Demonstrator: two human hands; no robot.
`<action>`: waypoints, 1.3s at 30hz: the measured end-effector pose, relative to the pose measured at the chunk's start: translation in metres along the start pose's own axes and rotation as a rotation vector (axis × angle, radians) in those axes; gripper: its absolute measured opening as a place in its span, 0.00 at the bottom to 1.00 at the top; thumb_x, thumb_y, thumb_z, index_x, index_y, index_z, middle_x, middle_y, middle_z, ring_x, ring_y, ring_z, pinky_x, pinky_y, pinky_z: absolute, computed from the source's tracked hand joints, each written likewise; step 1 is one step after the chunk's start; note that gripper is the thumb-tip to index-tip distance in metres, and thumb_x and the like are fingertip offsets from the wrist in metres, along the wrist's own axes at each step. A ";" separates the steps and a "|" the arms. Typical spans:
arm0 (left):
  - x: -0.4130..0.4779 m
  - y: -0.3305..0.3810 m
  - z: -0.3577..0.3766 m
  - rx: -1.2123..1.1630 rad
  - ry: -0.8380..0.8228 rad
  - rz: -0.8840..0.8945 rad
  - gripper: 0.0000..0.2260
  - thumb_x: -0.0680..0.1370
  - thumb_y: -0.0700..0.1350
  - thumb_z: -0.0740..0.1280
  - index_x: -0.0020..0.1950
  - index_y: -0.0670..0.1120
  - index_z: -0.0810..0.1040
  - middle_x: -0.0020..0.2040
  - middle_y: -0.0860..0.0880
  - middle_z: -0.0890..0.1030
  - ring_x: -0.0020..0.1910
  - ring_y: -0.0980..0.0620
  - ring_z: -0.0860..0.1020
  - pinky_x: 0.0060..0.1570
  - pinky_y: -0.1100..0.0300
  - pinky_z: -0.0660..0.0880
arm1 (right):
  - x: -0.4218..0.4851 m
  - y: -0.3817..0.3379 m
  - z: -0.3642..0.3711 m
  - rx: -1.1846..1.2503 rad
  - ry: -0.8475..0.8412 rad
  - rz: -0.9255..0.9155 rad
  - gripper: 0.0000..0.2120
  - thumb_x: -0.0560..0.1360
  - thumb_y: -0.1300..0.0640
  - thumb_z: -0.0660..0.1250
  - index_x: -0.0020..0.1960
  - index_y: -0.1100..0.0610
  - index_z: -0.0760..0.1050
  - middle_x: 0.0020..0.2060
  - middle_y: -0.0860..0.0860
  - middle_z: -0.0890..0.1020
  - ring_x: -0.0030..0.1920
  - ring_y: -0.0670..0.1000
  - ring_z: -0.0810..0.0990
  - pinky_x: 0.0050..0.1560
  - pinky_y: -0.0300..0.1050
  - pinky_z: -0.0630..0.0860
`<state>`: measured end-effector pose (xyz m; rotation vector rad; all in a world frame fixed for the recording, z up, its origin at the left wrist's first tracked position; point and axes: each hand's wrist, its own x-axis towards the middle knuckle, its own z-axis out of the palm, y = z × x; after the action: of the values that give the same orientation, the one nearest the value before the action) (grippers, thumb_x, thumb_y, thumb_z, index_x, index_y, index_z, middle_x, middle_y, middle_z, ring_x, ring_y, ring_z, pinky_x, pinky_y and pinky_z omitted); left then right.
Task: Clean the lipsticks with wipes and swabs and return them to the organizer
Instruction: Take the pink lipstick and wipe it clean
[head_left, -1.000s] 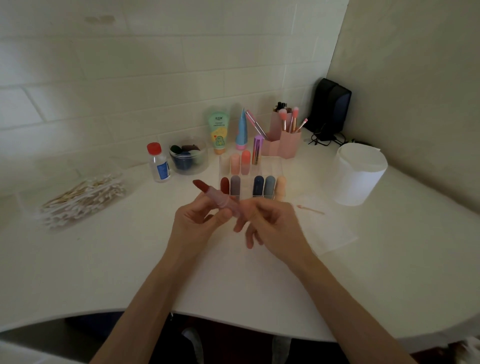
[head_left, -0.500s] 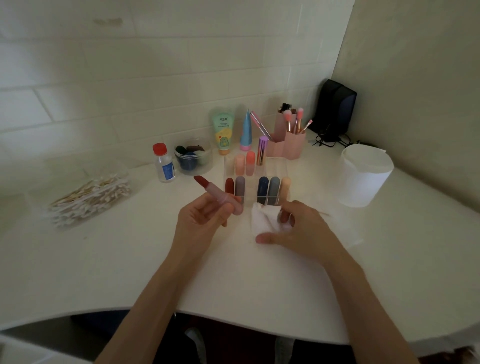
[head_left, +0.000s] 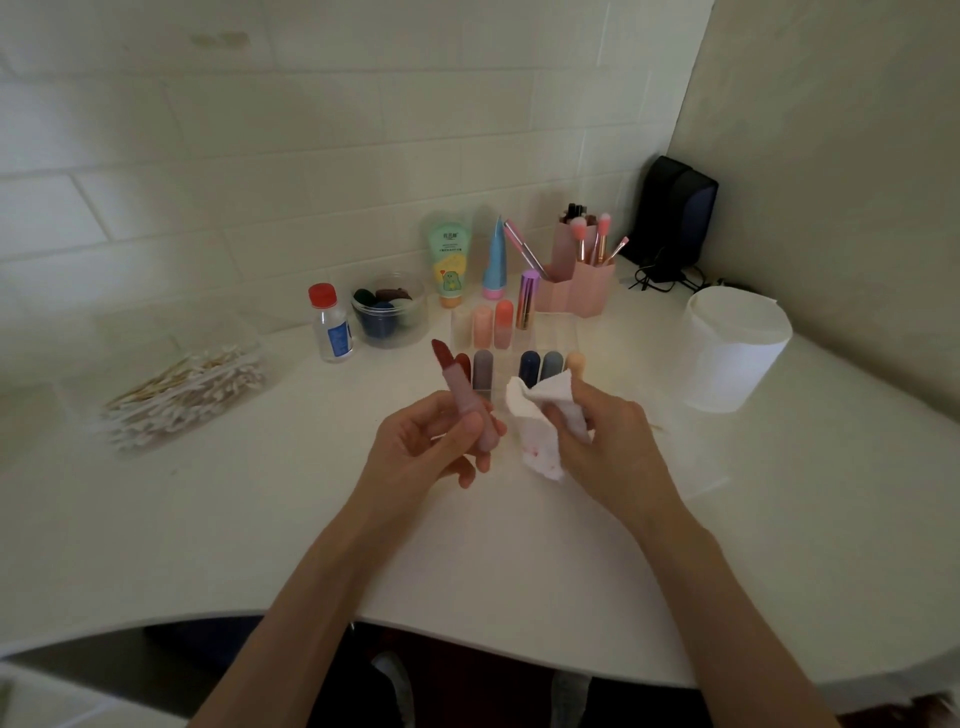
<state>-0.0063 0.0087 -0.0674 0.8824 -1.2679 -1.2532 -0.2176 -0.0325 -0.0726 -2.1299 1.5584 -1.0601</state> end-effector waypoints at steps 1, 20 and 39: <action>0.000 0.000 0.000 -0.005 -0.024 -0.001 0.11 0.80 0.44 0.66 0.53 0.36 0.80 0.48 0.40 0.83 0.38 0.47 0.77 0.35 0.58 0.75 | -0.001 0.001 0.003 -0.170 0.084 -0.084 0.12 0.80 0.55 0.67 0.54 0.63 0.81 0.35 0.53 0.83 0.33 0.57 0.81 0.33 0.47 0.74; -0.001 0.001 0.003 0.247 0.017 -0.084 0.11 0.83 0.49 0.63 0.58 0.42 0.76 0.48 0.45 0.87 0.24 0.48 0.73 0.35 0.49 0.72 | 0.000 -0.011 0.002 0.300 0.078 0.363 0.18 0.73 0.49 0.77 0.57 0.59 0.83 0.47 0.52 0.86 0.47 0.52 0.85 0.53 0.55 0.83; 0.001 -0.005 -0.005 0.285 -0.087 0.045 0.16 0.87 0.49 0.56 0.47 0.48 0.80 0.35 0.37 0.78 0.28 0.47 0.65 0.47 0.58 0.69 | -0.004 -0.030 0.006 1.195 -0.194 0.479 0.34 0.75 0.43 0.70 0.73 0.64 0.71 0.62 0.61 0.80 0.59 0.58 0.82 0.54 0.44 0.82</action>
<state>-0.0024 0.0058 -0.0723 1.0035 -1.5538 -1.1013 -0.1926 -0.0188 -0.0596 -0.9482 0.8546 -1.1193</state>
